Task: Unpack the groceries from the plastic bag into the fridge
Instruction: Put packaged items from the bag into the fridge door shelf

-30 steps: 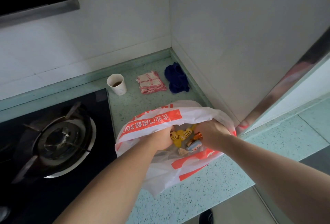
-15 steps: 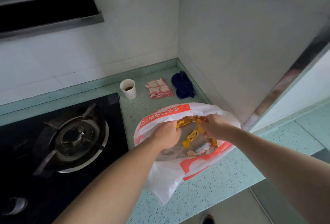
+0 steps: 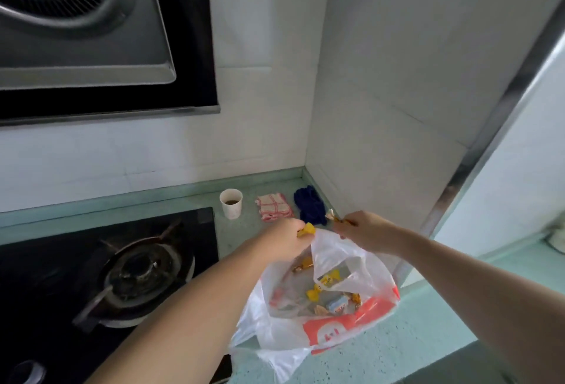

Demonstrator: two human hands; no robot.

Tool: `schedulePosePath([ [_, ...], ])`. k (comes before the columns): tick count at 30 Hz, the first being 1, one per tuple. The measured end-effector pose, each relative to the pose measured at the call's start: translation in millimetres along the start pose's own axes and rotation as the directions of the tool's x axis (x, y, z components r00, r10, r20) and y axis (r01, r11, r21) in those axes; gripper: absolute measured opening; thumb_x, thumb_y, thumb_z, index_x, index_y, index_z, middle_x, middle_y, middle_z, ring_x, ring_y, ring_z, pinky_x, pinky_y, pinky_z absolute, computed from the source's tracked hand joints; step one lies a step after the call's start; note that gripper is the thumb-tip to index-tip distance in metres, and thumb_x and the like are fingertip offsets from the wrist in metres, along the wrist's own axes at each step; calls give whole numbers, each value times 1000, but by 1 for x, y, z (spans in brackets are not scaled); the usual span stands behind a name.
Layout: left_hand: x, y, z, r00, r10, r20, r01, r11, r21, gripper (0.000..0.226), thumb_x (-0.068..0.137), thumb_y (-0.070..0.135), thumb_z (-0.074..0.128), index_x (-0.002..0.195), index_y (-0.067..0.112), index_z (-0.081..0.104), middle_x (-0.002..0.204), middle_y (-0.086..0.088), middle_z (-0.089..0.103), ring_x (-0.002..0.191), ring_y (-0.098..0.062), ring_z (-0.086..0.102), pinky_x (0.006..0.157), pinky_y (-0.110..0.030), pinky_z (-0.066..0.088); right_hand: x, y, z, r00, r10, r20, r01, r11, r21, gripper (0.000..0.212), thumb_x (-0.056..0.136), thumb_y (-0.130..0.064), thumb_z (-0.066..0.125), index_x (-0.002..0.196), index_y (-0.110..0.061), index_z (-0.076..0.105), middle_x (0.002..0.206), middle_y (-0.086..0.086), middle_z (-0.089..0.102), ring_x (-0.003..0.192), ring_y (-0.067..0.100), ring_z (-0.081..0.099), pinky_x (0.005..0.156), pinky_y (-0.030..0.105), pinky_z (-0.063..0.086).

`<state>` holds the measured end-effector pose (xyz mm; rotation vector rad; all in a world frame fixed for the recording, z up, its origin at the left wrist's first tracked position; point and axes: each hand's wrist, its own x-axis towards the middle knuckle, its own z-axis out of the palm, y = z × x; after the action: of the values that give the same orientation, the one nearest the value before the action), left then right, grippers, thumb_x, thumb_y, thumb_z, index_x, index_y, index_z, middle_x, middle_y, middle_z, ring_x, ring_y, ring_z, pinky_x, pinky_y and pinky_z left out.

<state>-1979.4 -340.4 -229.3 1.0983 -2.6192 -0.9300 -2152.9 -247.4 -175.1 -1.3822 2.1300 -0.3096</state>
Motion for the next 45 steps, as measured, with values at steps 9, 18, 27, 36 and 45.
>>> schedulePosePath([
  [9, -34, 33, -35, 979, -28, -200, 5, 993, -116, 38, 97, 41, 46, 79, 8, 52, 66, -3, 42, 59, -19, 38, 57, -32, 30, -41, -15, -17, 943, -217, -253, 192, 974, -119, 30, 96, -50, 40, 74, -30, 48, 68, -7, 54, 60, 14, 50, 55, 28, 38],
  [18, -105, 94, -35, 844, -206, -496, 115, 971, -207, 39, 95, 43, 46, 71, 12, 46, 66, -2, 44, 58, -16, 36, 53, -26, 30, -103, -10, -22, 854, -463, -236, 443, 886, -136, 35, 98, -52, 30, 87, -26, 50, 75, -1, 62, 64, 20, 56, 57, 36, 43],
  [27, -231, 173, -2, 633, -346, -693, 234, 938, -255, 35, 97, 44, 46, 86, 13, 60, 79, -6, 66, 70, -22, 58, 69, -38, 48, -195, 3, -8, 745, -645, -169, 660, 750, 46, 31, 99, -50, 32, 99, -26, 53, 73, -4, 60, 61, 12, 55, 57, 29, 44],
  [36, -428, 180, 13, 426, -481, -766, 347, 869, -353, 26, 98, 41, 47, 94, 23, 64, 80, 7, 66, 75, -16, 64, 69, -33, 49, -304, -61, 57, 587, -809, -29, 810, 585, 51, 25, 98, -48, 35, 89, -29, 50, 68, -5, 57, 65, 15, 56, 58, 31, 41],
  [45, -718, 180, 97, 91, -600, -795, 561, 690, -457, 33, 98, 36, 51, 81, 9, 58, 63, -4, 50, 60, -17, 45, 63, -42, 45, -495, -121, 226, 352, -911, 214, 915, 383, 125, 38, 97, -51, 36, 80, -20, 49, 70, -1, 55, 66, 21, 53, 60, 32, 39],
])
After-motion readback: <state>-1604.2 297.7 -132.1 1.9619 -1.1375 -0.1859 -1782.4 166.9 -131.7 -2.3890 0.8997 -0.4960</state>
